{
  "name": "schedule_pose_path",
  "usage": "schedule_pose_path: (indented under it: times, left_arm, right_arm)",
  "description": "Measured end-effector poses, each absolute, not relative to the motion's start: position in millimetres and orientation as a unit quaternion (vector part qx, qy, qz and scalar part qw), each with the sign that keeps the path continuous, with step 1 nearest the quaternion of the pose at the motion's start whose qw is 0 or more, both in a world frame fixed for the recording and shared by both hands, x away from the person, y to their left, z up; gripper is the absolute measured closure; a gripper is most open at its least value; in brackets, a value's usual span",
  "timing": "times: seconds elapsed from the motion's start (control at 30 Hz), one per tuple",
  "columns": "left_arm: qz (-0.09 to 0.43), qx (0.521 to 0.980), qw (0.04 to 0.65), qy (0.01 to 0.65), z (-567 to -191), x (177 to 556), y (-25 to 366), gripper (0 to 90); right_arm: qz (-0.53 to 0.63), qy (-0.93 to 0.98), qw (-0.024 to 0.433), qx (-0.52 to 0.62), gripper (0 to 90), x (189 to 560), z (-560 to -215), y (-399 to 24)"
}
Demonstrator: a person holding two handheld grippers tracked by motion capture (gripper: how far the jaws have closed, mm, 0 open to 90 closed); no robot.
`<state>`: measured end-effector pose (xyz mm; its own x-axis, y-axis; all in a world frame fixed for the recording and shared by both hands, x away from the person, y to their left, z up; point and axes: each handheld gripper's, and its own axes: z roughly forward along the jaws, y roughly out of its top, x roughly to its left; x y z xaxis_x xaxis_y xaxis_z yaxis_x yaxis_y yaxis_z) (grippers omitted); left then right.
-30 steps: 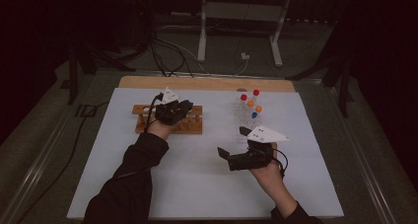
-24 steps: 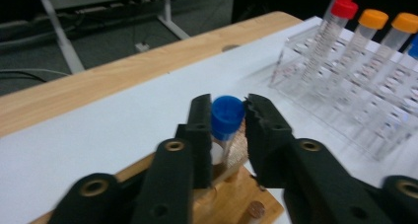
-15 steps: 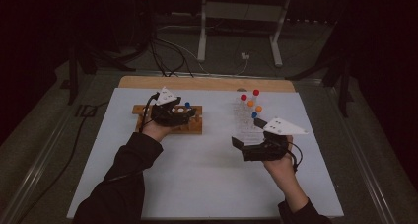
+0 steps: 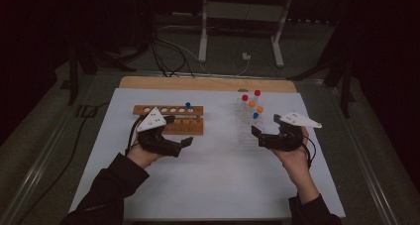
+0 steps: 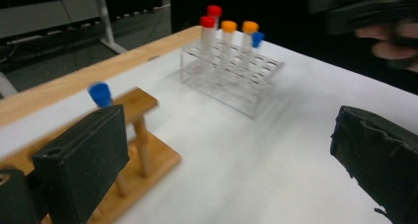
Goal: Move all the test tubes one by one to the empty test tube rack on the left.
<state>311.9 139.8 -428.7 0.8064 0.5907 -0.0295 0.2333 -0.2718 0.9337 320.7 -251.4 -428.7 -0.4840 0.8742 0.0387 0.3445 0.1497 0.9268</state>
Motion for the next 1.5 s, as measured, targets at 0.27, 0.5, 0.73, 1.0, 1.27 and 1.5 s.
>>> schedule_pose_path:
  times: [0.27, 0.5, 0.73, 1.0, 1.27, 1.5]
  left_arm:
    - [0.153, 0.794, 0.533, 0.249, -450, 282, 147, 2.1]
    - [0.153, 0.794, 0.535, 0.246, -462, 273, 149, 2.1]
    - [0.154, 0.797, 0.529, 0.246, -464, 272, 150, 2.1]
    - [0.155, 0.799, 0.526, 0.246, -466, 273, 151, 2.1]
    - [0.153, 0.804, 0.521, 0.243, -468, 273, 151, 2.1]
    - [0.151, 0.804, 0.522, 0.244, -468, 273, 152, 2.1]
  right_arm:
    - [0.451, 0.720, 0.272, 0.452, 26.6, 334, -451, -249]
    - [0.445, 0.718, 0.251, 0.472, 51.9, 348, -459, -248]
    - [0.418, 0.722, 0.252, 0.490, 62.4, 367, -466, -240]
    - [0.411, 0.728, 0.240, 0.494, 67.8, 378, -472, -240]
    - [0.407, 0.730, 0.242, 0.493, 76.0, 386, -475, -237]
    - [0.404, 0.733, 0.256, 0.484, 77.1, 384, -473, -234]
